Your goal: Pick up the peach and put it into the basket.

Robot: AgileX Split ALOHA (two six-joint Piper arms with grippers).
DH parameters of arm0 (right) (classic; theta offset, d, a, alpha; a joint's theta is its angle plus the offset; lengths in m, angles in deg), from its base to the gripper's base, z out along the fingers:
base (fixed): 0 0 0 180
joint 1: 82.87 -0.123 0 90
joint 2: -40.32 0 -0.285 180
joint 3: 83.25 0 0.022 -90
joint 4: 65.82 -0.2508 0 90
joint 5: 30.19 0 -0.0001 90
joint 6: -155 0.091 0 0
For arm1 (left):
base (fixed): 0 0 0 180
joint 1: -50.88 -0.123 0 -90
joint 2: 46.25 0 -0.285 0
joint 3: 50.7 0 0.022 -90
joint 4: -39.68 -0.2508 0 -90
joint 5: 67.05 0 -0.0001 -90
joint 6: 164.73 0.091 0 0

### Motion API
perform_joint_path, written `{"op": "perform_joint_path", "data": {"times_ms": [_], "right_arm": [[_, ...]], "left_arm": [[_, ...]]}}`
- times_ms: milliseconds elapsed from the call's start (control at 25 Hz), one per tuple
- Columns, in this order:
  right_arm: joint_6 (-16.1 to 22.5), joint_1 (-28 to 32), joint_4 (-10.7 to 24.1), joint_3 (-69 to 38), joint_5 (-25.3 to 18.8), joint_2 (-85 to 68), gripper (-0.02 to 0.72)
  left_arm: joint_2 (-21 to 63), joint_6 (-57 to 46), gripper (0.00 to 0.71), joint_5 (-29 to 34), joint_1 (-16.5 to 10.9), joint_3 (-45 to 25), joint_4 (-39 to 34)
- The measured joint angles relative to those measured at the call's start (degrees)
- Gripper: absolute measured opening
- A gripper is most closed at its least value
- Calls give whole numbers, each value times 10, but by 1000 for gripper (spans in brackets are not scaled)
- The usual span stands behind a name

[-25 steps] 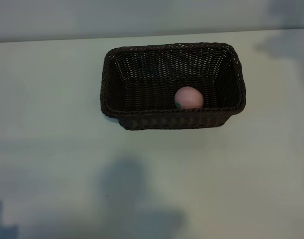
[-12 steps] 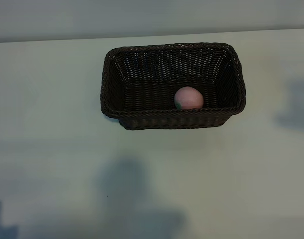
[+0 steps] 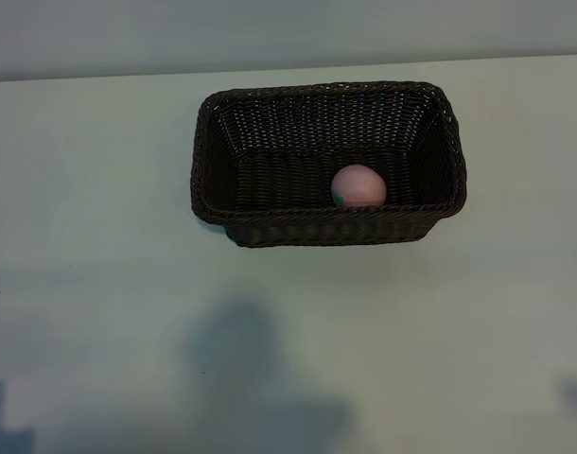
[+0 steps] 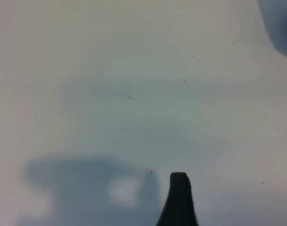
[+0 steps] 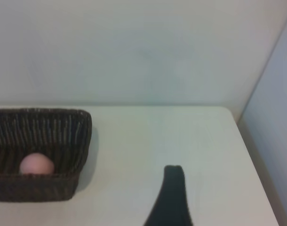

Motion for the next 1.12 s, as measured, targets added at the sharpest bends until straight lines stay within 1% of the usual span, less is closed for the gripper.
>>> {"op": "perform_joint_path", "data": {"times_ms": [120, 280, 600, 760, 840, 920, 1120], "right_arm": [[2, 0, 1, -41, 10, -42, 594], [3, 0, 5, -102, 12, -87, 594], [3, 0, 5, -213, 4, -89, 578], [2, 0, 5, -272, 13, -89, 570], [1, 0, 5, -298, 27, -89, 567], [1, 0, 5, -312, 42, -89, 565], [2, 0, 5, -313, 51, -89, 563]], "left_arm": [[0, 0, 595, 0, 0, 0, 0], [0, 0, 595, 0, 0, 0, 0], [0, 0, 594, 0, 0, 0, 0], [0, 0, 594, 0, 0, 0, 0], [0, 0, 594, 0, 0, 0, 0], [0, 0, 594, 0, 0, 0, 0], [0, 0, 594, 0, 0, 0, 0]]}}
